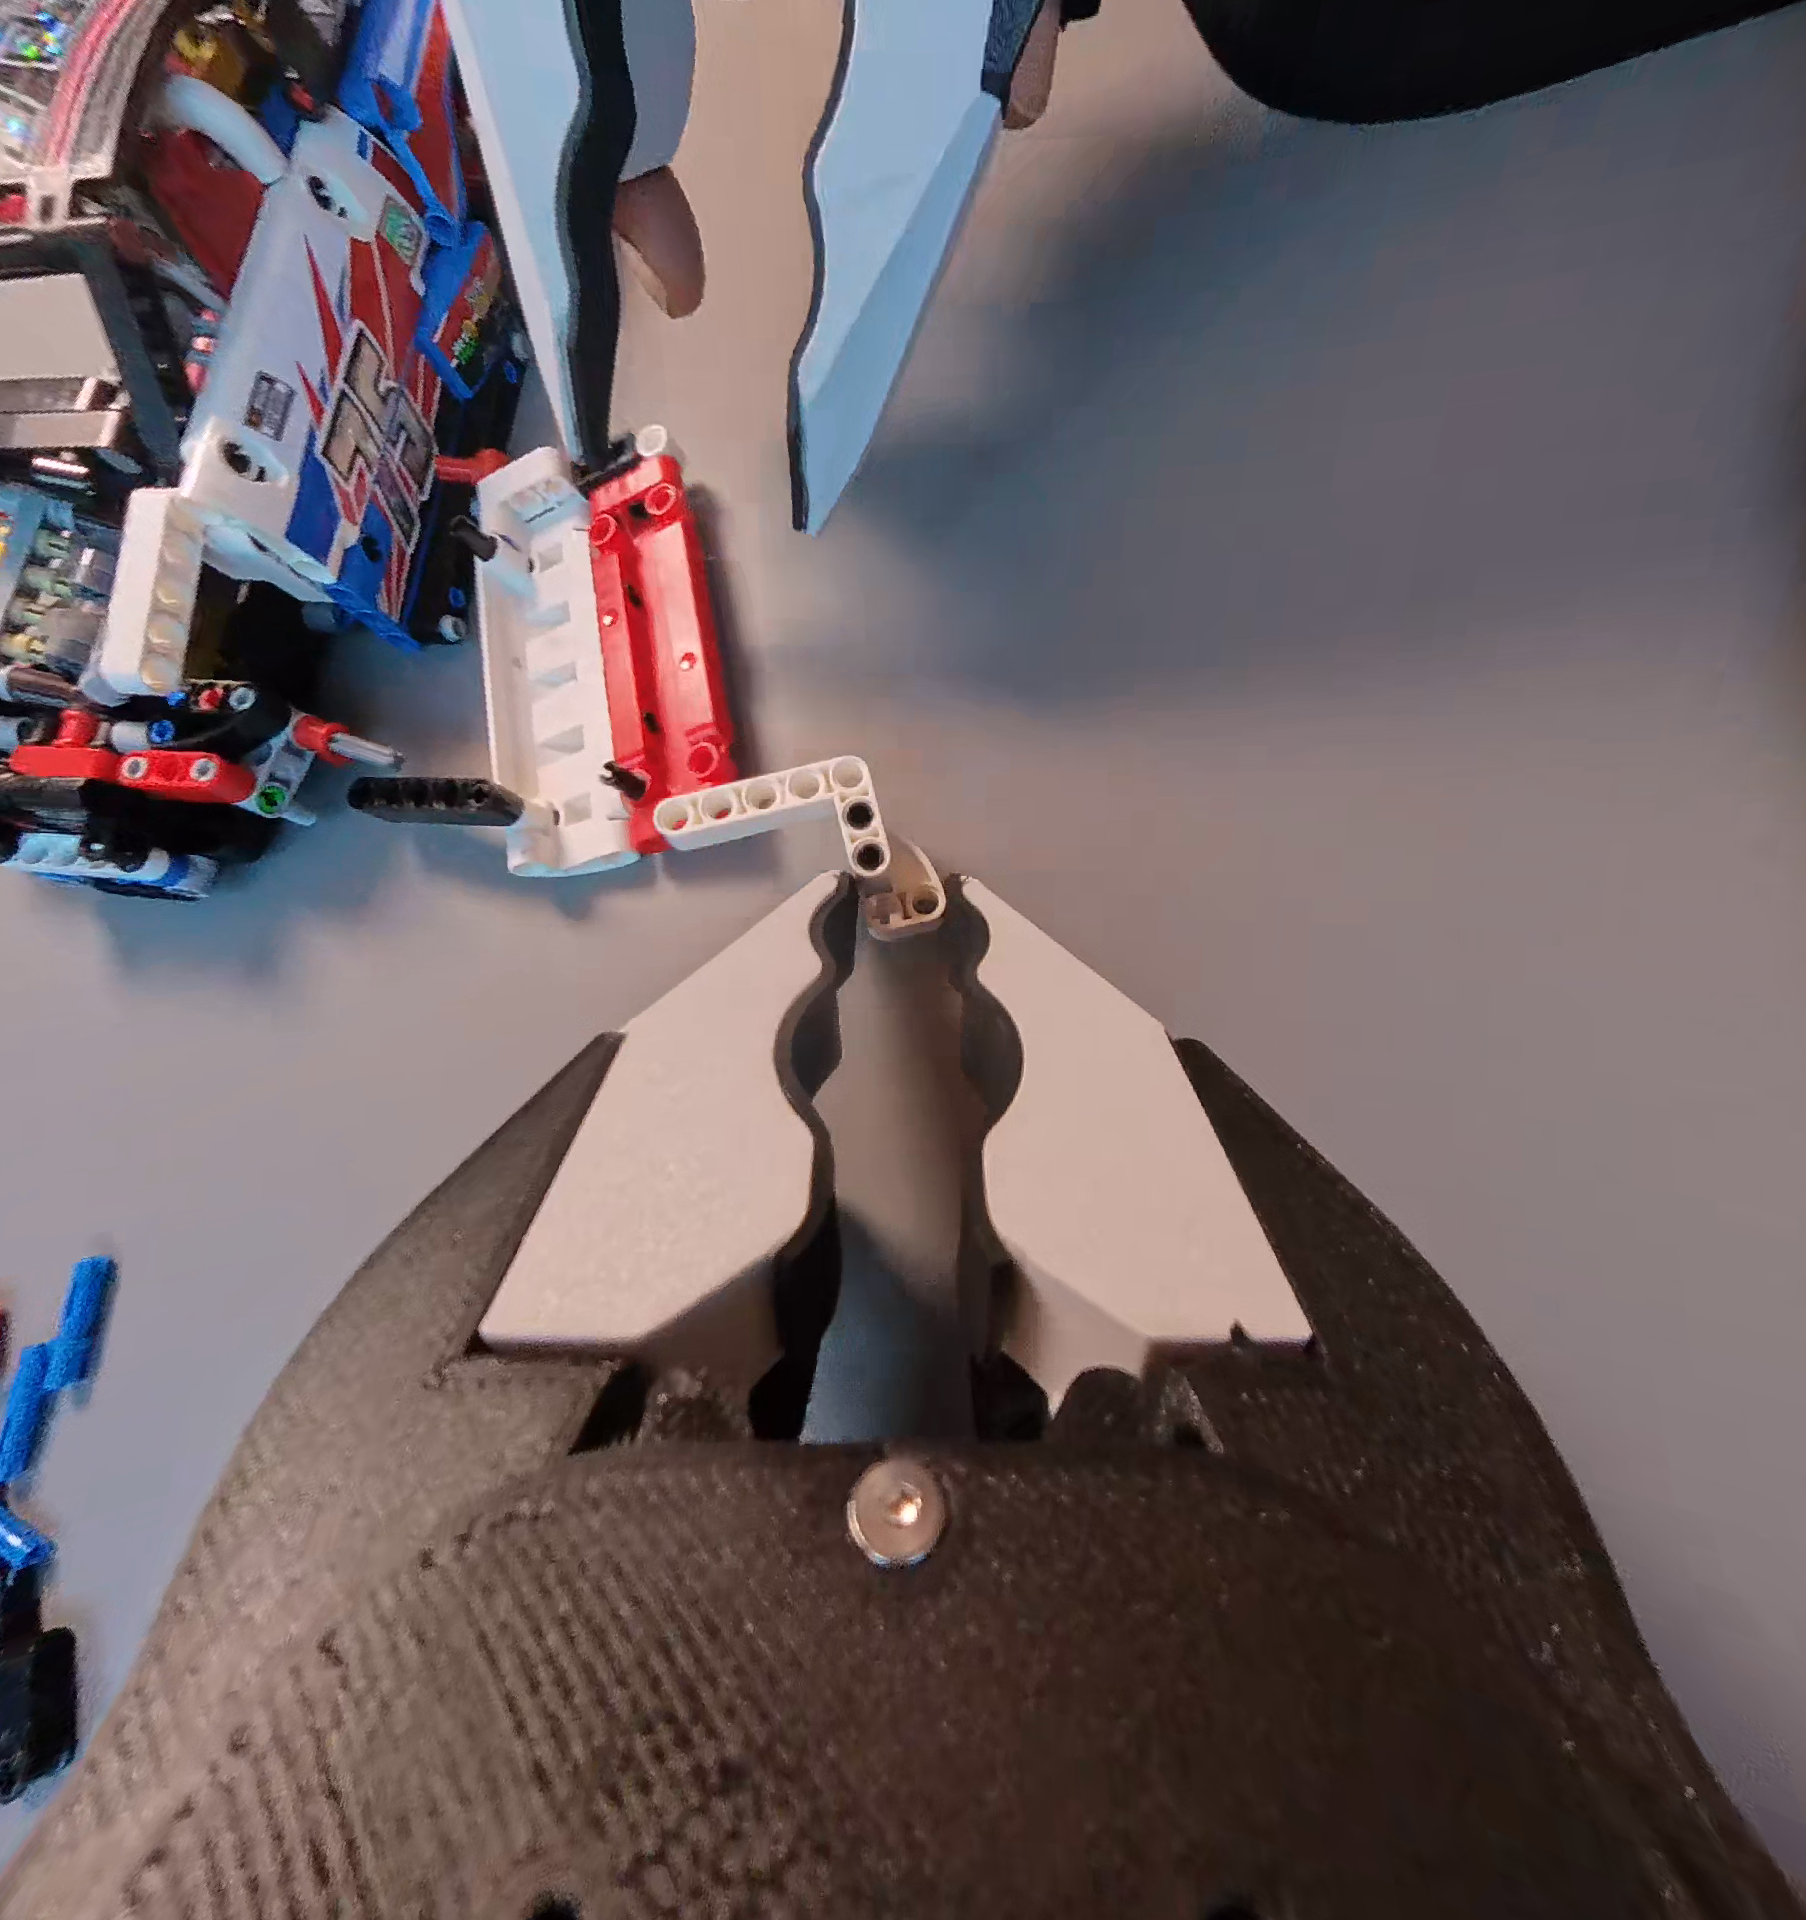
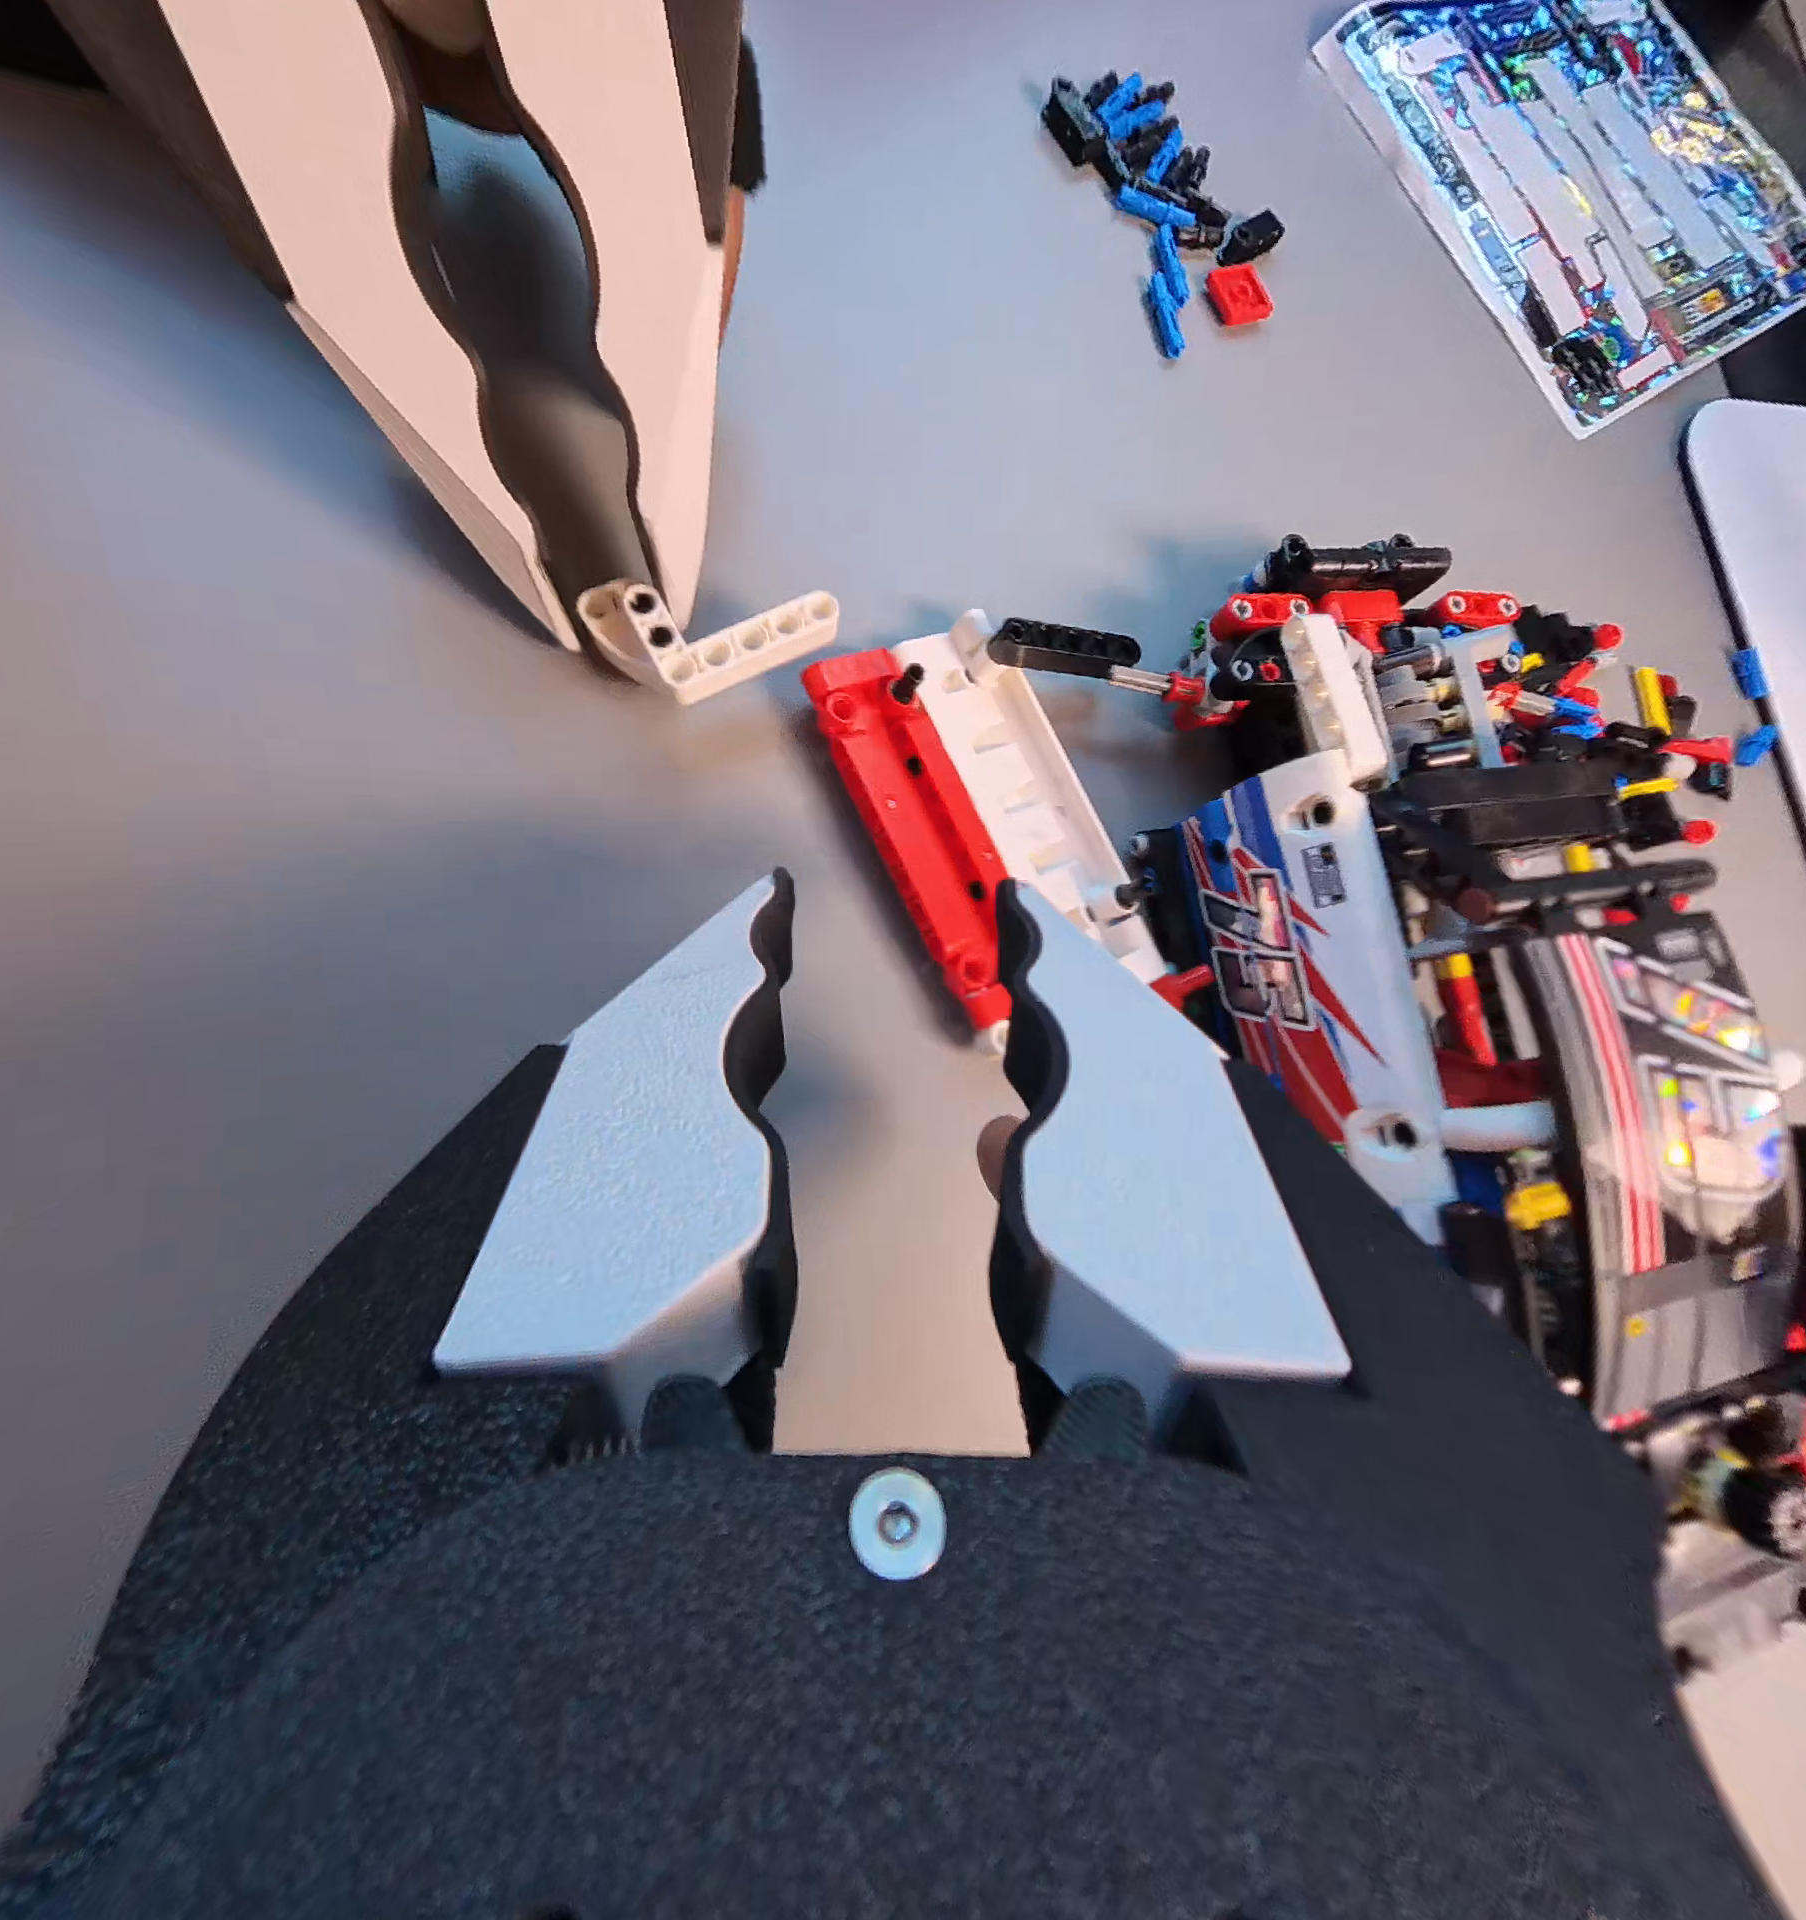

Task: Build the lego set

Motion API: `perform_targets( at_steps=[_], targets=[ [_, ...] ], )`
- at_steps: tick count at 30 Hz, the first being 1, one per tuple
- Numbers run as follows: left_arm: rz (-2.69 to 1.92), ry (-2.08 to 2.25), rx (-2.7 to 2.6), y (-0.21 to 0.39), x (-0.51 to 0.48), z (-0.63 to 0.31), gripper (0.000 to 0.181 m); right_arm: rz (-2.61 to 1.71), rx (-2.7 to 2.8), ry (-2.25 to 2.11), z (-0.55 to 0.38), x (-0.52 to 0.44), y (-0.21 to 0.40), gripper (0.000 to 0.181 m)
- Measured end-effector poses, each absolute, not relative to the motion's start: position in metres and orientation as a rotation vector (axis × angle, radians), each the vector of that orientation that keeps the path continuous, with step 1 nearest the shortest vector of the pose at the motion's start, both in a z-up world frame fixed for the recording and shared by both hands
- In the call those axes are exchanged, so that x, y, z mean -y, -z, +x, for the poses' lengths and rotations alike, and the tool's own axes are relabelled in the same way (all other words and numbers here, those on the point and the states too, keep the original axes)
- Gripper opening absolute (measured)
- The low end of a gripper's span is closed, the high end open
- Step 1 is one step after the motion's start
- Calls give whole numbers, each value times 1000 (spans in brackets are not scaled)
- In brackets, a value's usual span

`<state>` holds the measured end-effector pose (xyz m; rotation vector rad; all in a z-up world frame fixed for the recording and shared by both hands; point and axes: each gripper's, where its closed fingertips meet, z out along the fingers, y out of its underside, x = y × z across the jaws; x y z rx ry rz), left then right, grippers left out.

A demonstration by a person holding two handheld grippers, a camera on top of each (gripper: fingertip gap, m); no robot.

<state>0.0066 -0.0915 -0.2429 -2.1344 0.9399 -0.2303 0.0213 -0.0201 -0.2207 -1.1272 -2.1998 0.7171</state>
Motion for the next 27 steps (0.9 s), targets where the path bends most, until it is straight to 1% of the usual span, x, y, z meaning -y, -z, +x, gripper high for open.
perform_targets(
  at_steps=[4,9,12,18,21,24,27],
  targets=[
    [-2085,207,-844,229,84,-9,15,-1034,2361,-513,7,13,239,37],
    [-2043,144,-669,215,77,-40,15,-1050,2432,-518,7,25,245,19],
    [-2040,158,-646,214,78,-45,15,-1093,2415,-524,21,39,244,16],
    [-2043,188,-720,221,81,-32,15,-1208,2281,-548,39,66,243,16],
    [-2042,191,-738,222,81,-27,15,-1233,2251,-576,39,69,243,22],
    [-2035,181,-743,222,81,-25,15,-1241,2232,-714,38,76,228,26],
    [-2032,172,-737,221,80,-26,15,-1240,2203,-719,36,62,217,26]
  ],
)
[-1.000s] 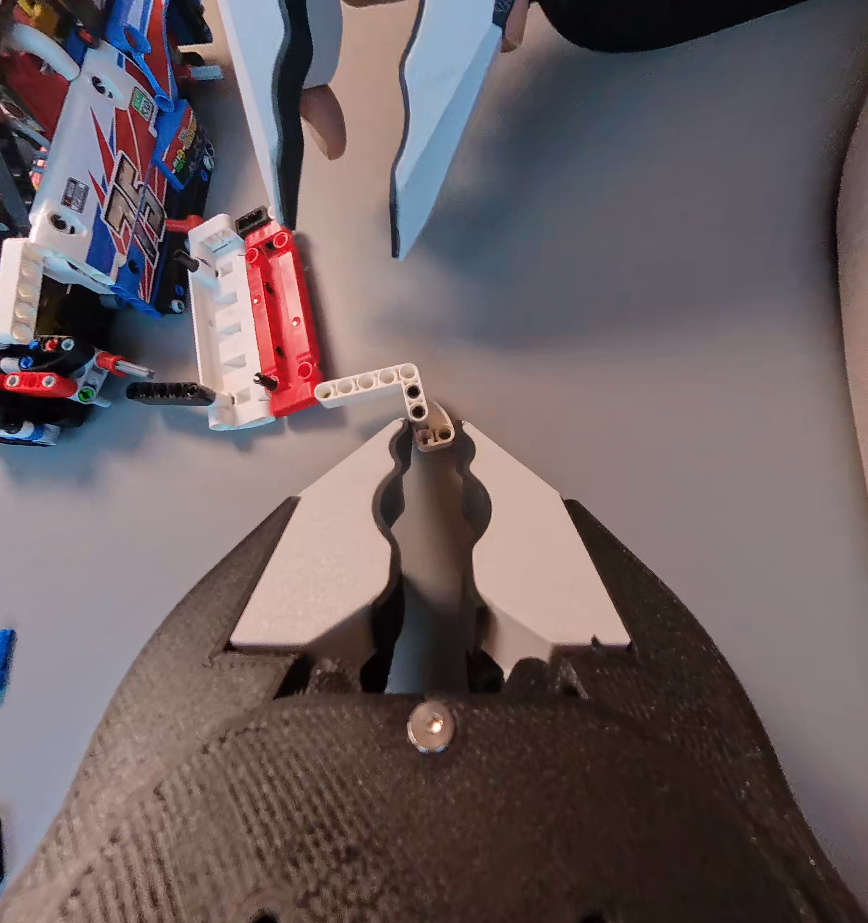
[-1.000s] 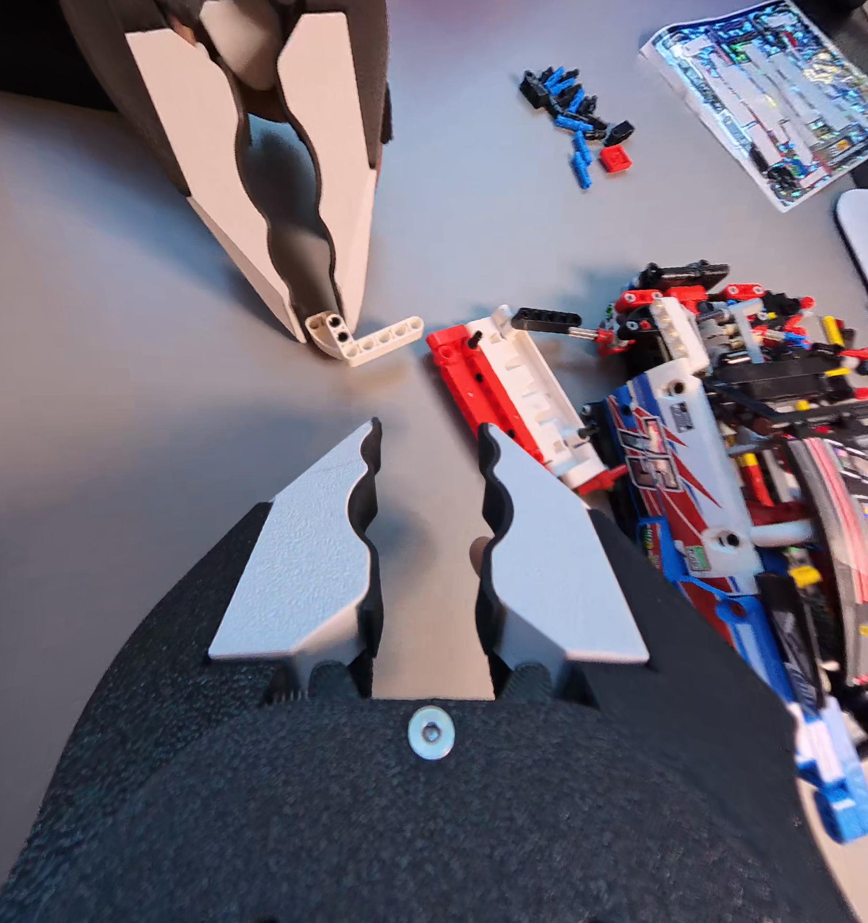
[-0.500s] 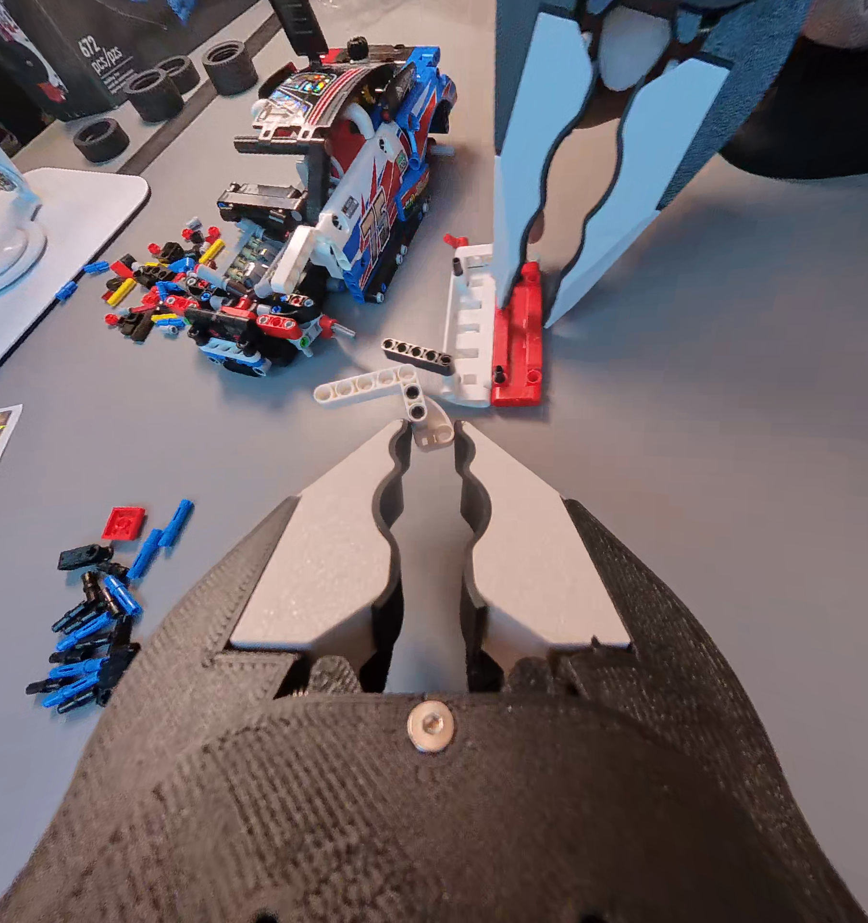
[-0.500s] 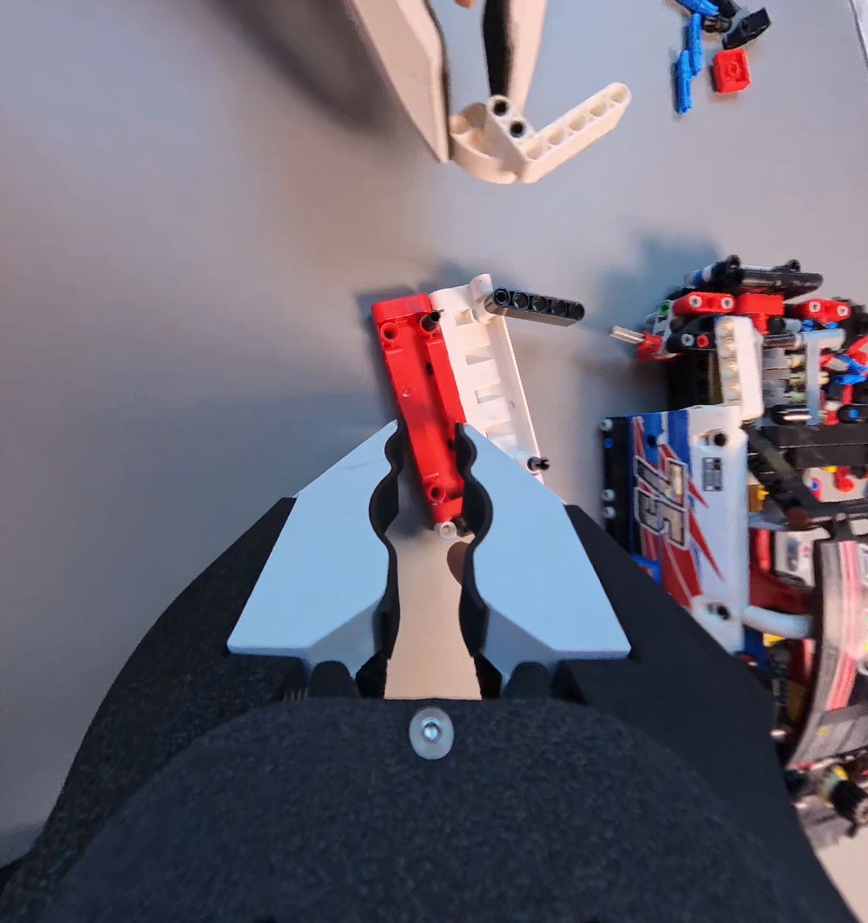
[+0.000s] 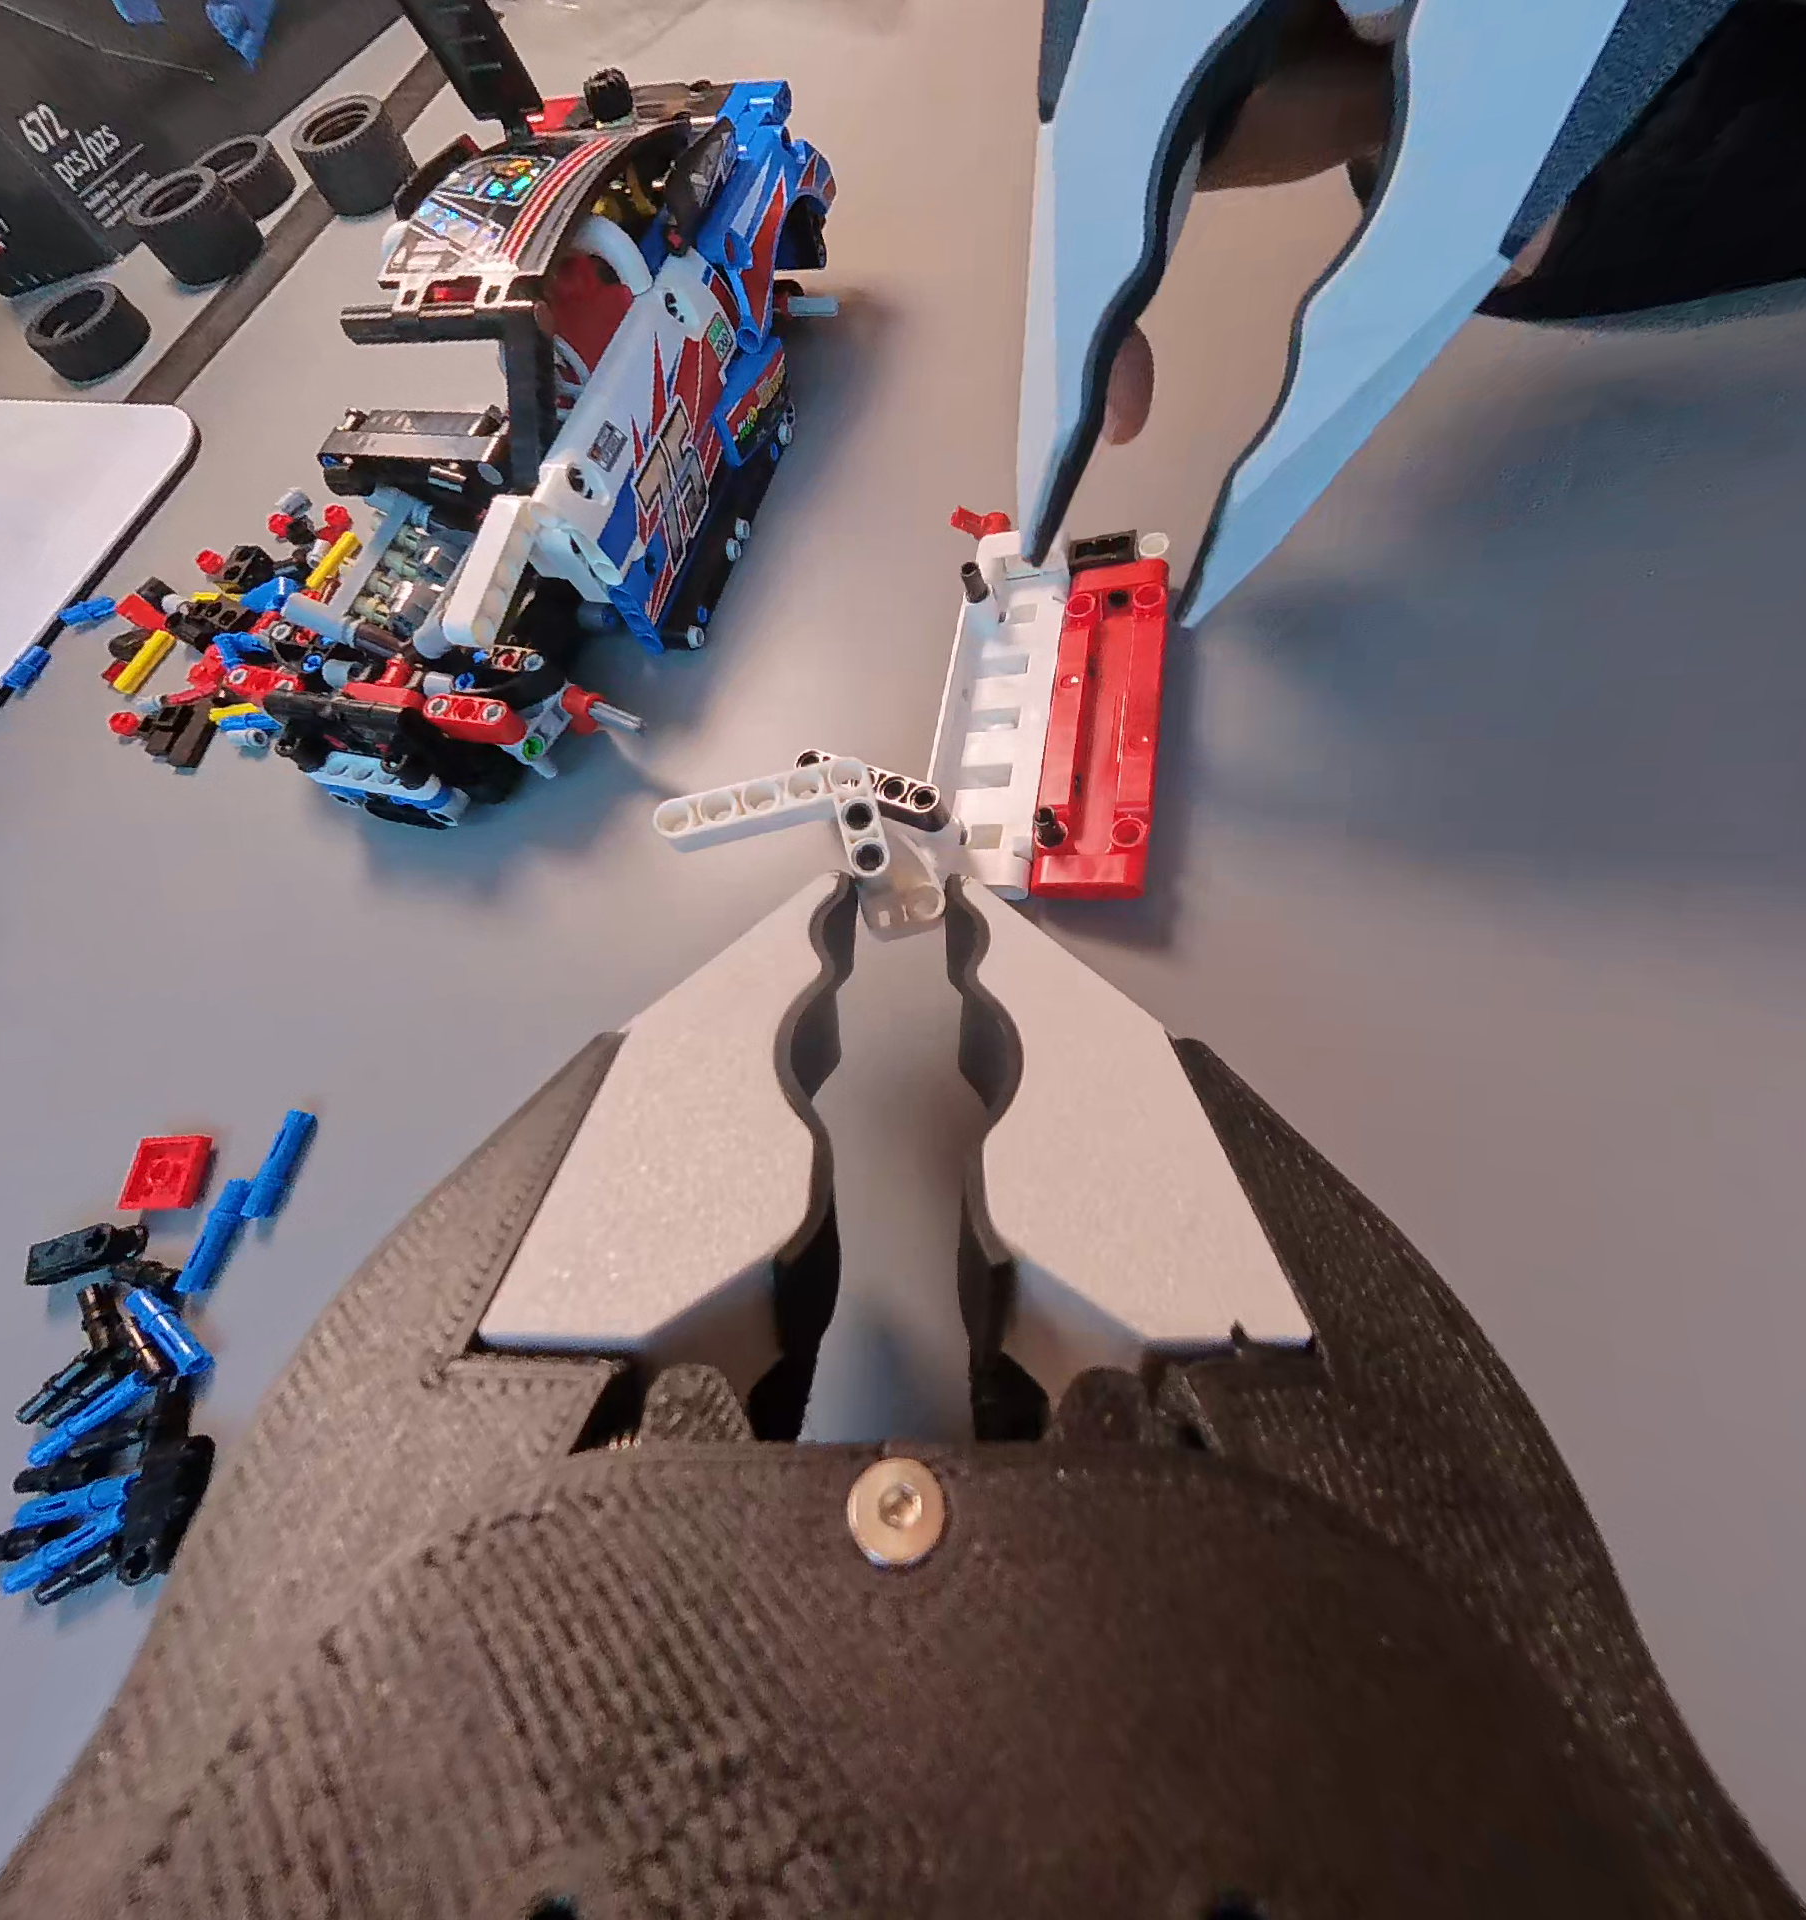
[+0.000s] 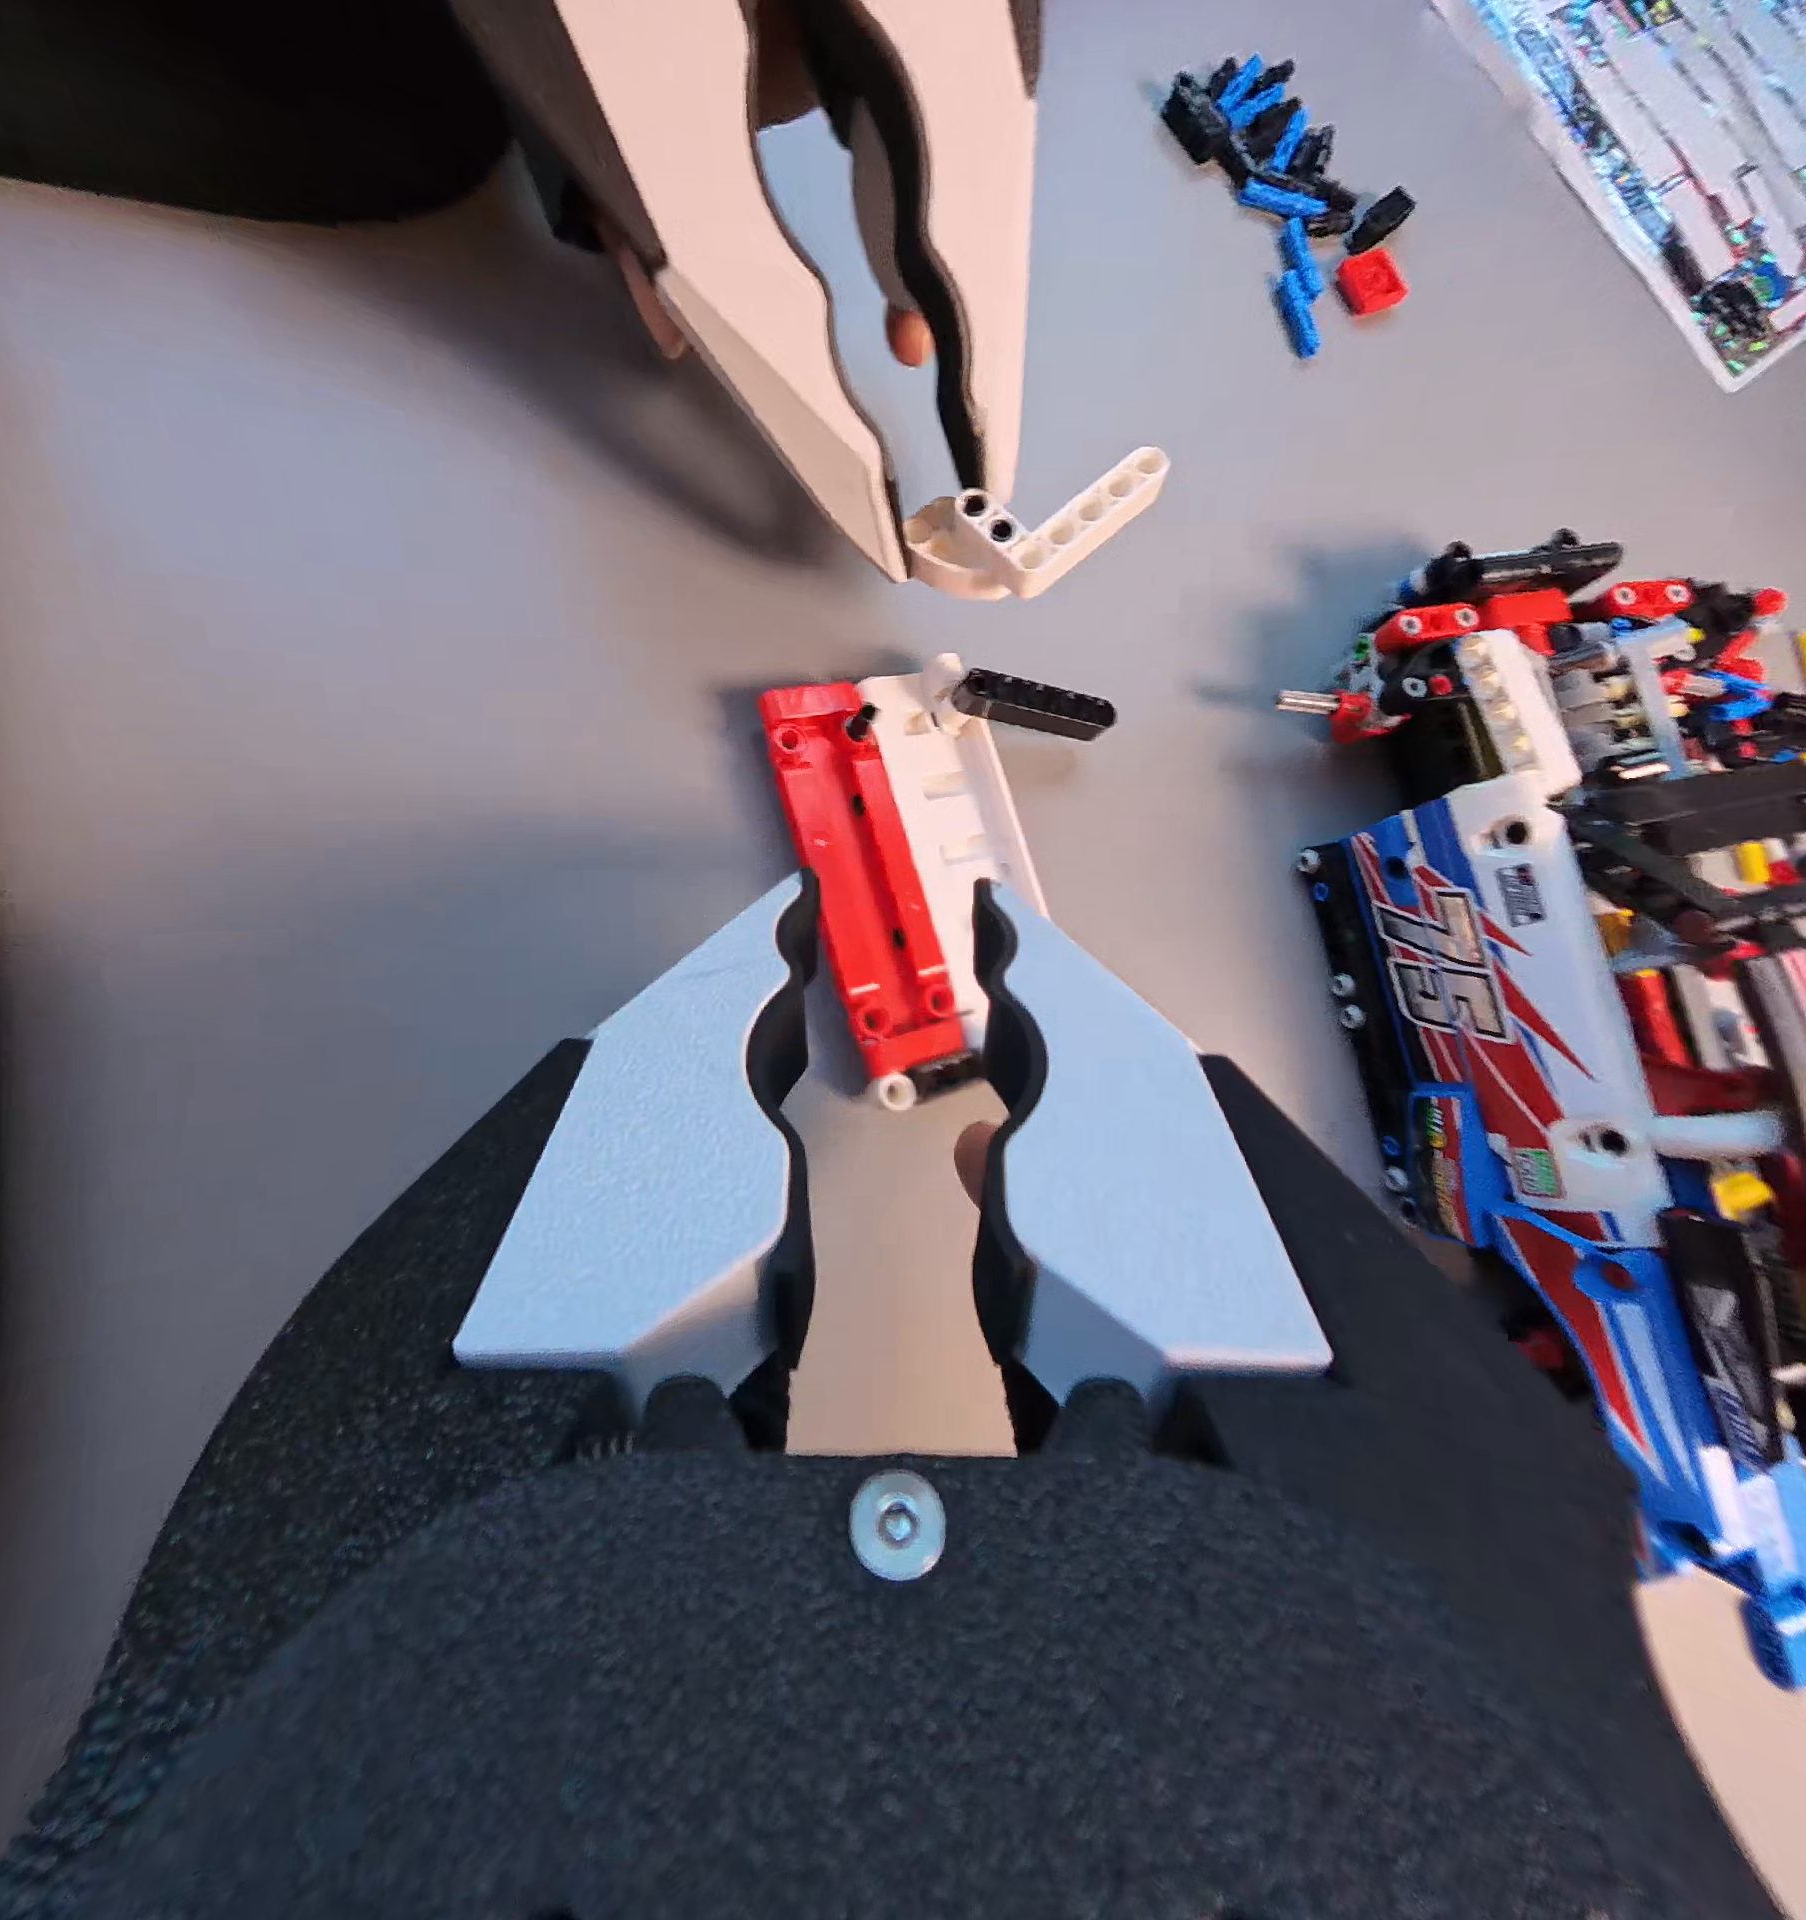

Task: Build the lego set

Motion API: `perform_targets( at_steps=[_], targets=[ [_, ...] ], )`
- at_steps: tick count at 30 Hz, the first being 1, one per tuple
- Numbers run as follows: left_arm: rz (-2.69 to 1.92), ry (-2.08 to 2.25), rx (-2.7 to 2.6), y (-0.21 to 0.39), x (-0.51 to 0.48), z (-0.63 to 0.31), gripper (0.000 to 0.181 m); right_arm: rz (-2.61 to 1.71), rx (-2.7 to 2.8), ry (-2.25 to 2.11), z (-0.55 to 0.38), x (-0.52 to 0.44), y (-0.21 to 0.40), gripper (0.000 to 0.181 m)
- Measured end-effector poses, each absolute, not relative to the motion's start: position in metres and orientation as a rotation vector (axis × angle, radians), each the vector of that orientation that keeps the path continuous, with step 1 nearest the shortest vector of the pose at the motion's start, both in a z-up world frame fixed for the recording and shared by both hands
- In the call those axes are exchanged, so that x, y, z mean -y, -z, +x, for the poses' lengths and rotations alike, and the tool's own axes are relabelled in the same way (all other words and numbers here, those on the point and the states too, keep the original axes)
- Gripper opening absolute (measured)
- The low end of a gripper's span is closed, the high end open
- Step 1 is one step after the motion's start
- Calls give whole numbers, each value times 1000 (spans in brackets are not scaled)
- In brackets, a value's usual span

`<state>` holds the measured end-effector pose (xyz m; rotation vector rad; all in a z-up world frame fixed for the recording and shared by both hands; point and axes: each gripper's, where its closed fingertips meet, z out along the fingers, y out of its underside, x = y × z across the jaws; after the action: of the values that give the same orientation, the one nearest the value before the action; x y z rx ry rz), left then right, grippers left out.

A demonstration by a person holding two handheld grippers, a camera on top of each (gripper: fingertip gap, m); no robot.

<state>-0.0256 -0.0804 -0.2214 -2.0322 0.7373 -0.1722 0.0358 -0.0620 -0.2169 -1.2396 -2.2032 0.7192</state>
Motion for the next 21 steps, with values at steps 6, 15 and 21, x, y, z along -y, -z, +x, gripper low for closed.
perform_targets(
  at_steps=[6,15,21],
  targets=[
    [-2034,195,-708,222,78,-26,15,-1243,2285,-686,36,37,228,53],
    [-2063,198,-702,229,78,-30,15,-1201,2430,-734,37,46,248,50],
    [-2085,154,-725,237,77,-31,15,-1163,2402,-717,42,41,247,50]
  ],
)
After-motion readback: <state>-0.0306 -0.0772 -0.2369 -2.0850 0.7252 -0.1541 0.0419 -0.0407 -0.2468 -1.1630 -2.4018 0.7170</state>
